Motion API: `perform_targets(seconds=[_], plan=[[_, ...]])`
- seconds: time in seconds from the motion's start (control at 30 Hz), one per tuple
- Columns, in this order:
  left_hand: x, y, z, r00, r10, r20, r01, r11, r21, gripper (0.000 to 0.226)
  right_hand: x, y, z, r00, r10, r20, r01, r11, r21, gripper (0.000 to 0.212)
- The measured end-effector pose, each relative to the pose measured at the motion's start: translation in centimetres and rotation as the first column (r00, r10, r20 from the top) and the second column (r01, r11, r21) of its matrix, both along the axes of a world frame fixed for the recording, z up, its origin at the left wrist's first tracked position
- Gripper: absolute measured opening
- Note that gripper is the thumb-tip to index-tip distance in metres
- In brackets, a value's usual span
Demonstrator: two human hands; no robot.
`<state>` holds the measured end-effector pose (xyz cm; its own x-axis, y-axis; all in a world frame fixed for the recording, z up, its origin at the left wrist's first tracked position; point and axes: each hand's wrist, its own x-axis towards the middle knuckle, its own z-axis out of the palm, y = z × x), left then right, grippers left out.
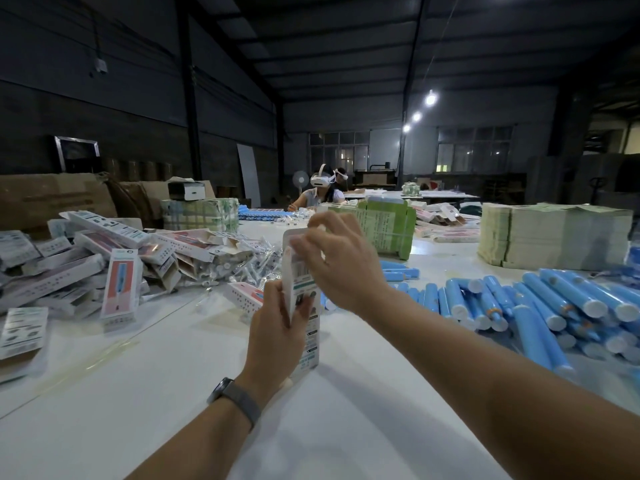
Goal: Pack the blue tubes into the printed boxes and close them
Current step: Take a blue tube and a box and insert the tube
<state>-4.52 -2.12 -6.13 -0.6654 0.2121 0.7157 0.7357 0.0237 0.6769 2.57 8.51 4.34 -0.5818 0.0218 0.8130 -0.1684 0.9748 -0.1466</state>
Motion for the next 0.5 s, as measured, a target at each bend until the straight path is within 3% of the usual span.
perform_targets(seconds=[0.07, 0.2, 0.27, 0.33, 0.4, 0.5], plan=[[-0.4, -0.2, 0.1, 0.999, 0.051, -0.009, -0.051, 0.999, 0.009, 0.021, -0.4, 0.2, -1.3, 0.999, 0.03, 0.023, -0.029, 0.999, -0.039, 0.036], [-2.1, -1.4, 0.6, 0.979, 0.188, 0.072, -0.194, 0.978, 0.077, 0.025, -2.6, 1.3, -2.3, 0.986, 0.082, -0.144, -0.132, 0.915, -0.382, 0.019], [-3.0, -1.9, 0.6, 0.961, 0.241, 0.132, -0.254, 0.962, 0.095, 0.026, -4.7, 2.6, -3.3, 0.999, 0.038, -0.037, -0.051, 0.866, -0.497, 0.007], [-3.4, -2.0, 0.6, 0.949, 0.275, 0.155, -0.29, 0.953, 0.086, 0.028, -6.8, 4.1, -5.1, 0.969, -0.033, 0.246, 0.146, 0.878, -0.456, 0.018], [-3.3, -1.7, 0.4, 0.95, 0.278, 0.142, -0.291, 0.953, 0.082, 0.028, -8.7, 5.1, -6.5, 0.862, -0.104, 0.496, 0.278, 0.915, -0.293, 0.041], [-3.6, -1.5, 0.2, 0.955, 0.267, 0.13, -0.279, 0.956, 0.084, 0.026, -11.6, 5.5, -7.5, 0.76, -0.19, 0.622, 0.292, 0.954, -0.065, 0.058]])
